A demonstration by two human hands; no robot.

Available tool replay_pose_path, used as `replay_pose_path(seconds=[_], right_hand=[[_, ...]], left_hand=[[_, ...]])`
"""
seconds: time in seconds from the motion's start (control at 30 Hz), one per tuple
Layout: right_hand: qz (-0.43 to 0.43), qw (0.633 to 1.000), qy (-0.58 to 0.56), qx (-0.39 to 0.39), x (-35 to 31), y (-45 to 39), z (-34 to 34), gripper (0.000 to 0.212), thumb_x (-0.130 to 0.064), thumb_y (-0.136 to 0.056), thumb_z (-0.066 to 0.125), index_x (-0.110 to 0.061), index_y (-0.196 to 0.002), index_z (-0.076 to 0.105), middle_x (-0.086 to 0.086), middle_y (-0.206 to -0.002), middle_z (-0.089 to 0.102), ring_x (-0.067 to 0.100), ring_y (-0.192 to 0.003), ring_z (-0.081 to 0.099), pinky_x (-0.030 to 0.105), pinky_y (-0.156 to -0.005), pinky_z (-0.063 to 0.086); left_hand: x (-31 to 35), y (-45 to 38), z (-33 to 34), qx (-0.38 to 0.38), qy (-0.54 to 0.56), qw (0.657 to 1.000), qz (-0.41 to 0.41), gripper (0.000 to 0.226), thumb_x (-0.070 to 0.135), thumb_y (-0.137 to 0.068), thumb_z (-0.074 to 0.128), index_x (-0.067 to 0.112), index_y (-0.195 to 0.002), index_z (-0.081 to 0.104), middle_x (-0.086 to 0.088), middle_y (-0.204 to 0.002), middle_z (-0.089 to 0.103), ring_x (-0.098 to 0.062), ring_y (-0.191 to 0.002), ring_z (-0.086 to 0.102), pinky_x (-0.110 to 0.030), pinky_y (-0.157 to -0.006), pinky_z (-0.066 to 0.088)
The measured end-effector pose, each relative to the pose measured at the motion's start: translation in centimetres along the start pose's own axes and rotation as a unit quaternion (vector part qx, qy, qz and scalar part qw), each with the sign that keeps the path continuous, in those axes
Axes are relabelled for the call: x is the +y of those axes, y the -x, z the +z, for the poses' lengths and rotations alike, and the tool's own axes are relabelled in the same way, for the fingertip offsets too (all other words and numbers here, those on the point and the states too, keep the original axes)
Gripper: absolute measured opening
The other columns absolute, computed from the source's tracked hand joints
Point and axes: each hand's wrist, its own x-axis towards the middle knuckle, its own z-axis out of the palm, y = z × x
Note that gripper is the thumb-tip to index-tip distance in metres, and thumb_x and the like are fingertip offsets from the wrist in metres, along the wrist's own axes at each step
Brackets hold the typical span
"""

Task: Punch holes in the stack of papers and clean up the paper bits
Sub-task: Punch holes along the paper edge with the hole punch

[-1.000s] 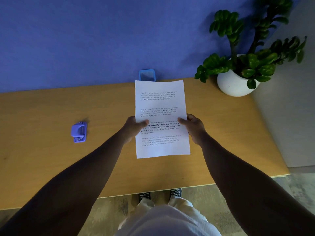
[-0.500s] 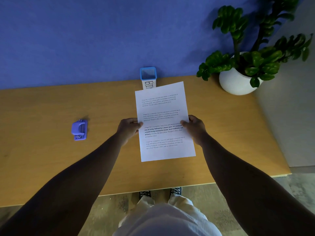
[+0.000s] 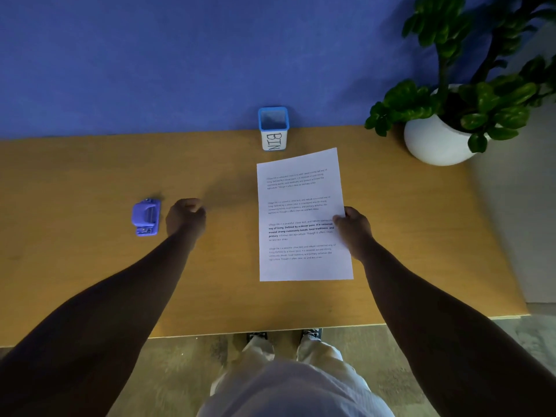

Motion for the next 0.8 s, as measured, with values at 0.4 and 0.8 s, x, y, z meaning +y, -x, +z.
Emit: replay_pose_path(seconds=[0.4,0.8], right_hand=[[0.016,1.000,0.020,-0.008,1.2,-0.7,0.9,0.019,-0.013,-0.086,0.050,-0.023,-0.088,0.066,-0.001,-0.087,0.067,0.020,-0.074,0.057,0.027,-0.065,0.046],[0.037,0.999,0.025,0.011,1.4,-0.8,1.6,0.022,-0.014,-0.084,0.052,-0.010,-0.098,0.067,0.017,-0.102,0.068,0.019,-0.075,0.052,0.030,-0.066,0.042]], left_hand=[[-3.8,-4.1,-4.5,0.111,-0.111,0.988,0.000,0.041,0.023,-0.090,0.064,0.012,-0.129,0.057,-0.018,-0.138,0.048,-0.039,-0.130,0.041,-0.044,-0.106,0.039],[-6.9,-8.7,-5.7,0.080,-0.052,0.992,-0.081,0.049,0.028,-0.090,0.058,0.008,-0.135,0.053,-0.018,-0.133,0.061,-0.037,-0.121,0.058,-0.040,-0.099,0.046]])
